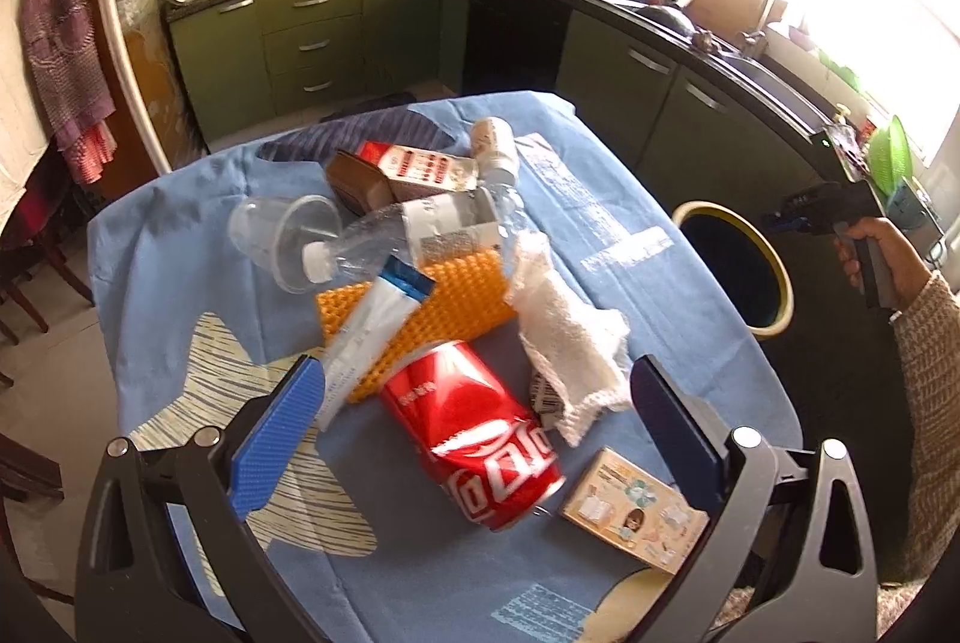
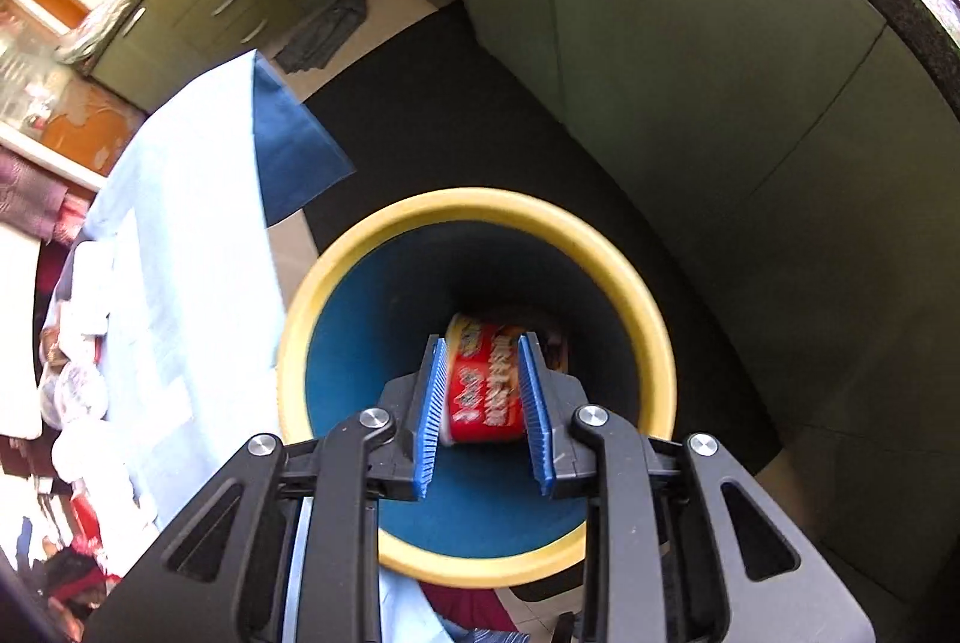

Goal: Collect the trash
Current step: 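Reach the left gripper to the white tissue and grasp it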

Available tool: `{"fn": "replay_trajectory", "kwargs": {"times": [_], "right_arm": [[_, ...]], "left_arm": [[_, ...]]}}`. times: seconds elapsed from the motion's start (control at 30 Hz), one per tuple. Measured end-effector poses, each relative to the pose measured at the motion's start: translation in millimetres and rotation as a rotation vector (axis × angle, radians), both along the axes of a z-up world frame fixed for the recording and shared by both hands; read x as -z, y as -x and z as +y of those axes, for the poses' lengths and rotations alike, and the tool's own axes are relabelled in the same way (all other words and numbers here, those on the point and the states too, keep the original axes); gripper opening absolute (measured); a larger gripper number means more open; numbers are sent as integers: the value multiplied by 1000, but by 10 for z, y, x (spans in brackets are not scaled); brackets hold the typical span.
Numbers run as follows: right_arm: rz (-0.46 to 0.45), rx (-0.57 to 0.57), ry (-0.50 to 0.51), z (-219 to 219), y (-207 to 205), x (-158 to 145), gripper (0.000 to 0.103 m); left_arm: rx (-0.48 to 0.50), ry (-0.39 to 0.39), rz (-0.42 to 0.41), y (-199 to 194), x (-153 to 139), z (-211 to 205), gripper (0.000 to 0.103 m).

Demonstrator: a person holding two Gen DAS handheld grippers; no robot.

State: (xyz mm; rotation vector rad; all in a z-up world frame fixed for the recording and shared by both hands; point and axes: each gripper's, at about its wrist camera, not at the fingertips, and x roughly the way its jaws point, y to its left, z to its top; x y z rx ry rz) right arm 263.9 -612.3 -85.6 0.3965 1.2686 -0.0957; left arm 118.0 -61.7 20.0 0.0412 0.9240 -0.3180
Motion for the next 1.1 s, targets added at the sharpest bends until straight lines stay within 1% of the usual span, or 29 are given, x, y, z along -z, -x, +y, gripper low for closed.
{"fn": "replay_trajectory", "kwargs": {"times": [0.03,0.13,0.27,0.37,0.4,0.5,0.57,0.7,0.83,0.9,0.93,1.0,1.03,1.07,1.1], "right_arm": [[3,-9,-1,27,8,-7,26],[6,-23,-9,74,16,-25,28],[1,-38,-15,197,9,-54,28],[6,-48,-18,257,-15,-29,28],[7,-50,-19,291,-110,39,28],[6,-52,-26,293,-109,37,28],[4,-53,-31,267,-142,73,28],[6,-61,-33,260,-134,86,28],[5,-65,-36,239,-137,79,28],[4,-63,-38,223,-143,95,32],[4,-63,-40,218,-145,104,33],[7,-64,-44,228,-142,132,33],[9,-65,-45,230,-140,146,33],[11,-66,-46,234,-139,163,33],[13,-66,-48,231,-133,175,33]], "left_arm": [[10,1,8,10,5,-39,97],[-3,-22,24,-8,44,-94,97],[-26,-28,112,-109,193,-90,97],[-41,-16,146,-194,226,-91,97],[-32,-12,147,-222,215,-120,97],[2,-12,156,-348,197,-292,97],[47,-17,179,-426,223,-459,97],[63,-59,237,-595,395,-699,97],[86,-49,316,-732,547,-833,97],[101,-50,338,-781,609,-901,97],[103,-54,346,-804,637,-932,96],[110,-62,355,-839,686,-975,84],[111,-67,366,-864,716,-988,75],[113,-71,379,-887,749,-1006,71],[110,-78,388,-908,783,-1018,70]]}}
